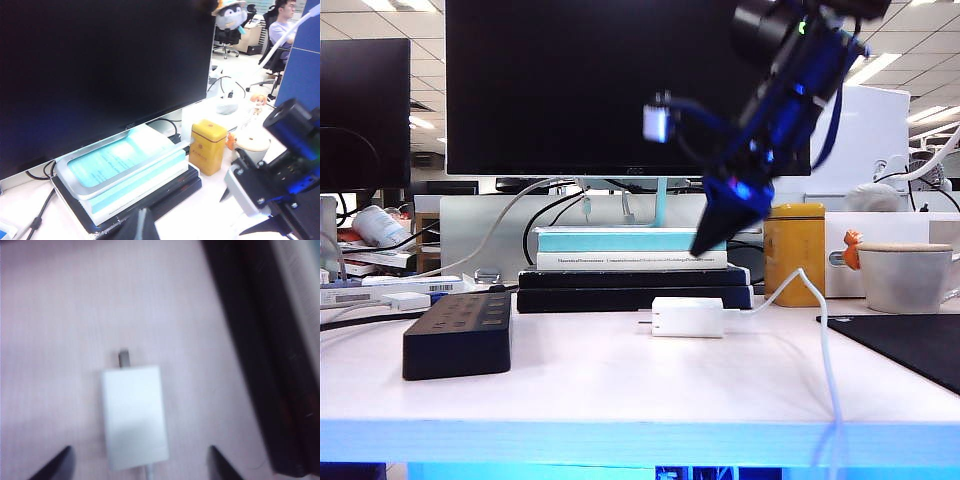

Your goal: Plug the white charger into the left socket.

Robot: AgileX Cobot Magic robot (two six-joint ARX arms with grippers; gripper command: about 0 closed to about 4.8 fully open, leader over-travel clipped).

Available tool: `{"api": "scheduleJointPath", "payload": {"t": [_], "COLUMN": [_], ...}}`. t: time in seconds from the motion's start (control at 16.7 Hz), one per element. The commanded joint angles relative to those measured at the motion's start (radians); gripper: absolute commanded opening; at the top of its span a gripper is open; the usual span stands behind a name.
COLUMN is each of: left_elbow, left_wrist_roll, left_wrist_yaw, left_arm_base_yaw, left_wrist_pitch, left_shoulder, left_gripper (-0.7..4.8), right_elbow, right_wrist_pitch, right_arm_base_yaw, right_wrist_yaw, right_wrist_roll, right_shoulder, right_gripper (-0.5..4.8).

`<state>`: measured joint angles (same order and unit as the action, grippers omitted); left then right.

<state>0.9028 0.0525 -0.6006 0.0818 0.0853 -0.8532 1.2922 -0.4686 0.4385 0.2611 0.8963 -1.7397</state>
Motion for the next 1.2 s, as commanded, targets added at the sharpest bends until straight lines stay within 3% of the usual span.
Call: {"api": "scheduleJointPath", "payload": {"t": [0.06,0.42,0.72,0.84,1.14,1.2], "left_elbow": [0.006,0.006,0.006,0.006,0.006,0.006], "left_wrist_roll": [0.003,0.003,0.003,0.003,0.003,0.003], "left_wrist_yaw": [-0.006,-0.006,-0.006,-0.006,-0.006,-0.006], "left_arm_base_yaw": [0.000,0.000,0.000,0.000,0.000,0.000], "left_wrist_pitch": [-0.022,-0.020,-0.020,-0.020,-0.019,-0.019], "left_shoulder": [0.000,0.000,0.000,0.000,0.001,0.001], "left_gripper": [-0.05,-0.05,-0.05,-0.05,-0.05,-0.05], "right_elbow": [0.008,0.022,0.108,0.109,0.109,0.109], "right_wrist_pitch": [0.009,0.047,-0.019,-0.029,-0.040,-0.042], "right_arm_base_yaw": [-0.001,-0.001,-0.001,-0.002,-0.001,-0.001], "right_wrist_yaw": [0.007,0.013,0.033,0.032,0.031,0.029], "right_wrist_roll": [0.025,0.021,-0.008,-0.009,-0.010,-0.010], "right_shoulder": [-0.046,-0.122,-0.196,-0.202,-0.230,-0.232], "right_gripper": [3.57,3.55,3.53,3.07,2.97,2.22]}}
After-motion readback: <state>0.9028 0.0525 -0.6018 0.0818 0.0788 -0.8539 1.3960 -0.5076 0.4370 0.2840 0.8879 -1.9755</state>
